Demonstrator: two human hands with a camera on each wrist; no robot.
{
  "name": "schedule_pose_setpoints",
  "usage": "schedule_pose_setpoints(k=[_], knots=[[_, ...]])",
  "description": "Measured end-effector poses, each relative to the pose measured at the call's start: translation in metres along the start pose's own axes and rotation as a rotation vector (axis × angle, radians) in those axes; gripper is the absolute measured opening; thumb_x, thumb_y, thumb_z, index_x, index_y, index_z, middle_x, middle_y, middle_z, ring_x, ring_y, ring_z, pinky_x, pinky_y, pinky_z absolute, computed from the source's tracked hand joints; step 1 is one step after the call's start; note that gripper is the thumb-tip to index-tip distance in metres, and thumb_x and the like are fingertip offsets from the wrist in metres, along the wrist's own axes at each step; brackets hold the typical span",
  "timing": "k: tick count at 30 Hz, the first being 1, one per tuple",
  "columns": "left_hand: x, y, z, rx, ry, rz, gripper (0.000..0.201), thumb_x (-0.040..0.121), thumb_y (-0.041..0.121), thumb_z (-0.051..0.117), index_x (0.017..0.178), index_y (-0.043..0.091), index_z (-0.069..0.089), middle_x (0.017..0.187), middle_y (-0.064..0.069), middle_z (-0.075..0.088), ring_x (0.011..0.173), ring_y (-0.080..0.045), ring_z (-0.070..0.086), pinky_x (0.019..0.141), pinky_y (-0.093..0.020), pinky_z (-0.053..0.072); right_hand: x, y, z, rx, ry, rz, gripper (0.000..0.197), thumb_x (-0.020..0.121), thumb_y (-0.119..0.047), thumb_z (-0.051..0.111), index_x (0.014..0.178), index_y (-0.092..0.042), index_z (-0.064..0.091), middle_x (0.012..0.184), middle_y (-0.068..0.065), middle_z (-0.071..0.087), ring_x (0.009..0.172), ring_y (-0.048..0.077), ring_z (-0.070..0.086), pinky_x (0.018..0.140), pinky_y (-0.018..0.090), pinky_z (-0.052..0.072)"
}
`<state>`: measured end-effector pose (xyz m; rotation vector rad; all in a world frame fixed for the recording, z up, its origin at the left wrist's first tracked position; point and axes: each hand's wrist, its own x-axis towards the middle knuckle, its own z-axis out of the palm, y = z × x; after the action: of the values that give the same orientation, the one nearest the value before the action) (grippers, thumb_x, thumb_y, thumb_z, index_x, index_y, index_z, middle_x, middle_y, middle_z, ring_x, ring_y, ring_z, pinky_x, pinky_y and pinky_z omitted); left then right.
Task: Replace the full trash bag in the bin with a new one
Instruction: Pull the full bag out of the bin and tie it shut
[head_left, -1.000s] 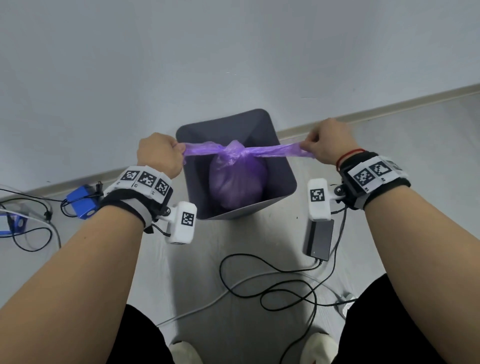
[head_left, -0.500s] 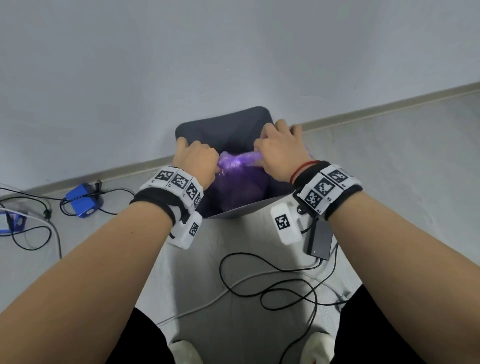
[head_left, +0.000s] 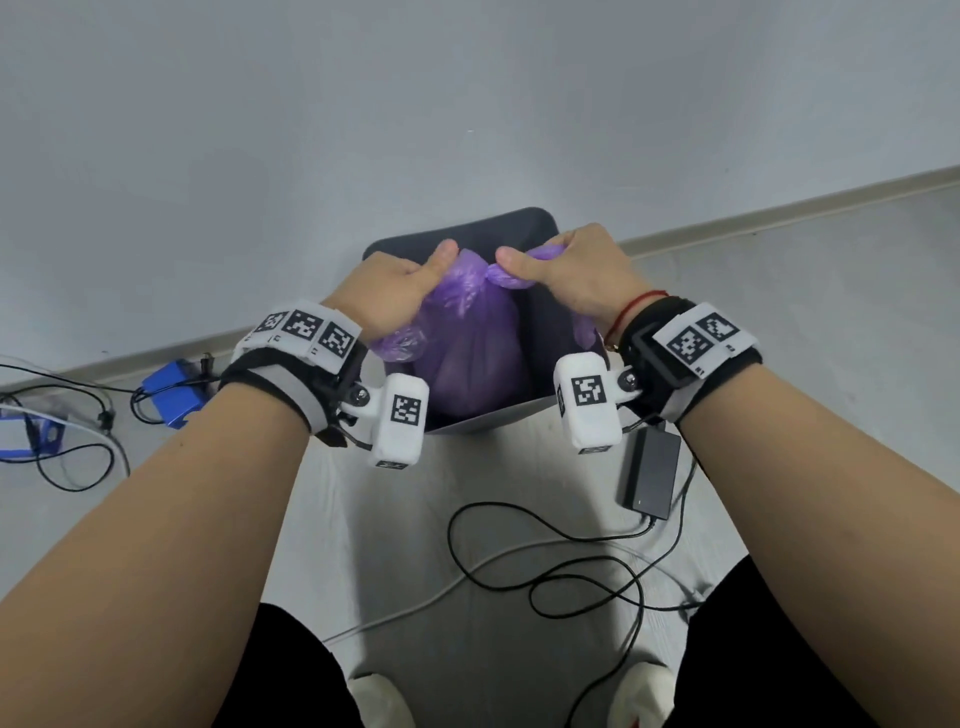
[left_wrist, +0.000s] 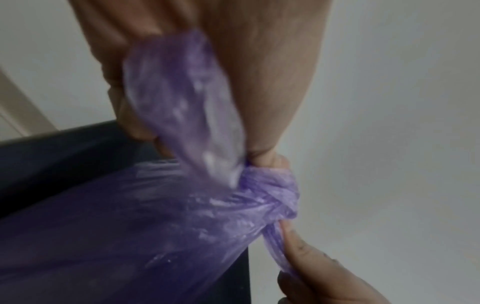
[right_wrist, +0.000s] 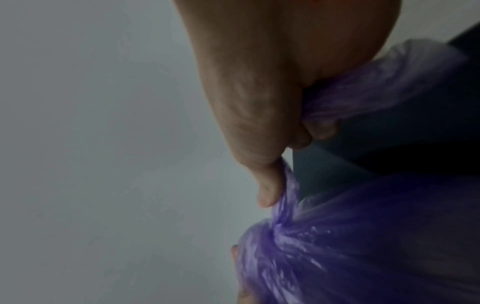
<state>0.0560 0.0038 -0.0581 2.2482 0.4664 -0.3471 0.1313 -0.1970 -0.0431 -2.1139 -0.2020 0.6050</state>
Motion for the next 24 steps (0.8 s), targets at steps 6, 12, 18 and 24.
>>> schedule_pose_setpoints(k=[6, 12, 18, 24], knots=[[-0.002, -0.005, 0.004, 0.212, 0.028, -0.019, 0.065, 0.095, 0.059, 0.048, 0.049, 0.013, 0.039, 0.045, -0.001, 0.045, 0.046, -0.015, 0.046, 0.053, -0.026, 0.036, 0.016, 0.028, -0.002, -0.202, 0.081, 0.117, 0.039, 0.082, -0.042, 0.075, 0.092, -0.004, 0.073, 0.034, -0.009, 0.052, 0.037, 0.004, 0.055, 0.055, 0.027, 0.043], [-0.008, 0.002, 0.0, 0.183, 0.032, 0.029, 0.061, 0.096, 0.057, 0.047, 0.06, 0.01, 0.059, 0.039, -0.003, 0.057, 0.039, -0.011, 0.058, 0.061, -0.027, 0.048, 0.018, 0.03, -0.007, -0.284, 0.105, 0.017, 0.038, 0.085, -0.04, 0.07, 0.071, -0.005, 0.065, 0.065, 0.004, 0.056, 0.07, 0.021, 0.055, 0.067, 0.026, 0.041], [-0.014, 0.057, -0.003, -0.111, 0.033, 0.423, 0.055, 0.101, 0.043, 0.047, 0.06, 0.009, 0.062, 0.074, -0.019, 0.06, 0.069, -0.019, 0.055, 0.08, -0.037, 0.046, 0.005, 0.004, 0.01, -0.279, -0.209, -0.418, 0.033, 0.073, -0.031, 0.084, 0.079, -0.006, 0.065, 0.094, 0.006, 0.065, 0.092, 0.008, 0.059, 0.081, 0.02, 0.045], [-0.021, 0.082, -0.015, -0.454, 0.09, 0.477, 0.046, 0.104, 0.036, 0.036, 0.075, 0.02, 0.067, 0.079, 0.001, 0.064, 0.078, -0.011, 0.062, 0.083, -0.022, 0.048, 0.004, -0.016, -0.001, -0.004, 0.094, -0.349, 0.022, 0.067, -0.015, 0.065, 0.058, -0.024, 0.047, 0.056, -0.012, 0.047, 0.056, 0.01, 0.049, 0.058, 0.027, 0.041]])
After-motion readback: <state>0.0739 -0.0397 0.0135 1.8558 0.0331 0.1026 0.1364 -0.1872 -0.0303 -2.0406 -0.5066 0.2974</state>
